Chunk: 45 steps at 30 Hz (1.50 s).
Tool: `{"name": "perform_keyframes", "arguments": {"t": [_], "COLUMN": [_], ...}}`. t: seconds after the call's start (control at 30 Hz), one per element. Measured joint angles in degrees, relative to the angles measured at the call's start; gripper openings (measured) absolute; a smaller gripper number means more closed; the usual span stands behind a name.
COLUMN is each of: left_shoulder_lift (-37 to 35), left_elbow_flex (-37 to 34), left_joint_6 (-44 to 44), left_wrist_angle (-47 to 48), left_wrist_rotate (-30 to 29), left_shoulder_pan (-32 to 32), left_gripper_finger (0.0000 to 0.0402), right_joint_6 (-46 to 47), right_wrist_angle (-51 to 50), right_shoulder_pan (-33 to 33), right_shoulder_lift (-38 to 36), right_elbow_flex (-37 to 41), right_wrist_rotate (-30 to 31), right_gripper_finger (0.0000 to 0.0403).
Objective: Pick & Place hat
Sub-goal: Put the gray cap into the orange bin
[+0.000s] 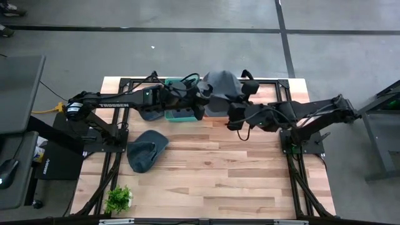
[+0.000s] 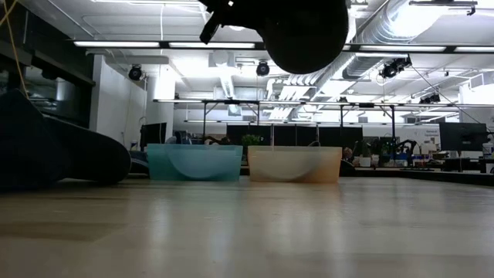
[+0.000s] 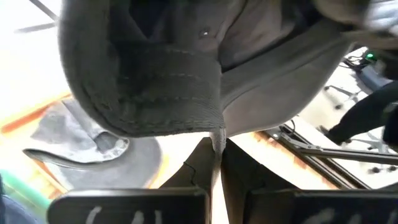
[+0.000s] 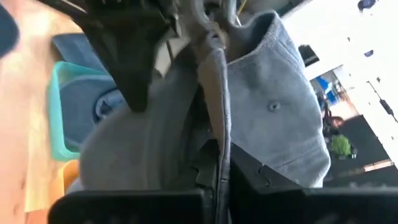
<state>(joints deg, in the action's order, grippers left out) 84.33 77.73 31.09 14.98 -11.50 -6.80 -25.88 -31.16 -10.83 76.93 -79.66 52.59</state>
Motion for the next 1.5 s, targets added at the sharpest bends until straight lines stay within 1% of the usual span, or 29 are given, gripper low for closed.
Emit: {"name": "perform_keyframes", "arguments": {"t": [0.07,0.17,0.33,0.47,0.6,0.67,0.73,0.93,1.0,1.17,1.27,1.37,1.5], "left_shoulder_lift": [0.0,0.0,0.0,0.0,0.0,0.0,0.0,0.0,0.0,0.3,1.2,1.1,1.0], "left_elbow_flex": [0.0,0.0,0.0,0.0,0.0,0.0,0.0,0.0,0.0,0.0,0.0,0.0,0.0], "left_joint_6": [0.8,2.8,4.6,5.7,6.7,6.9,7.6,8.2,8.3,9.5,10.4,12.1,13.0], "left_wrist_angle": [-0.5,-1.0,-2.2,-2.3,-2.2,-1.9,-1.6,-1.4,-1.2,-0.9,-0.2,-0.7,-1.1], "left_wrist_rotate": [1.7,4.8,9.1,11.7,13.2,13.7,13.8,14.0,14.6,15.2,15.3,16.7,17.8], "left_shoulder_pan": [-0.4,-0.9,-2.7,-3.8,-4.6,-5.2,-5.6,-6.5,-6.5,-6.4,-6.8,-7.9,-8.7], "left_gripper_finger": [0.0005,0.0005,0.0005,0.0005,0.0005,0.0005,0.0005,0.0005,0.0005,0.0005,0.0005,0.0005,0.0005], "right_joint_6": [1.7,4.0,9.4,10.6,9.8,8.6,8.0,7.8,7.4,6.1,7.1,10.8,15.8], "right_wrist_angle": [-1.5,-5.6,-10.9,-11.3,-8.7,-7.8,-7.2,-7.4,-7.4,-8.9,-11.8,-15.1,-23.0], "right_shoulder_pan": [0.6,1.4,3.1,3.9,3.3,2.5,2.0,1.4,1.4,1.4,1.4,1.4,1.3], "right_shoulder_lift": [0.0,0.0,0.0,0.0,-0.2,-0.4,-0.5,-0.5,-0.5,-0.5,-0.5,-0.5,-0.5], "right_elbow_flex": [0.0,0.0,0.0,0.0,0.0,0.0,-0.2,-2.3,-3.0,-5.2,-6.7,-7.4,-7.5], "right_wrist_rotate": [0.9,0.7,-2.2,-3.9,-5.4,-6.7,-6.6,-5.1,-3.4,4.1,3.9,3.3,6.1], "right_gripper_finger": [0.0018,0.0006,0.0012,0.0008,0.0014,0.0026,0.0044,0.0122,0.0150,0.0204,0.0221,0.0226,0.0225]}}
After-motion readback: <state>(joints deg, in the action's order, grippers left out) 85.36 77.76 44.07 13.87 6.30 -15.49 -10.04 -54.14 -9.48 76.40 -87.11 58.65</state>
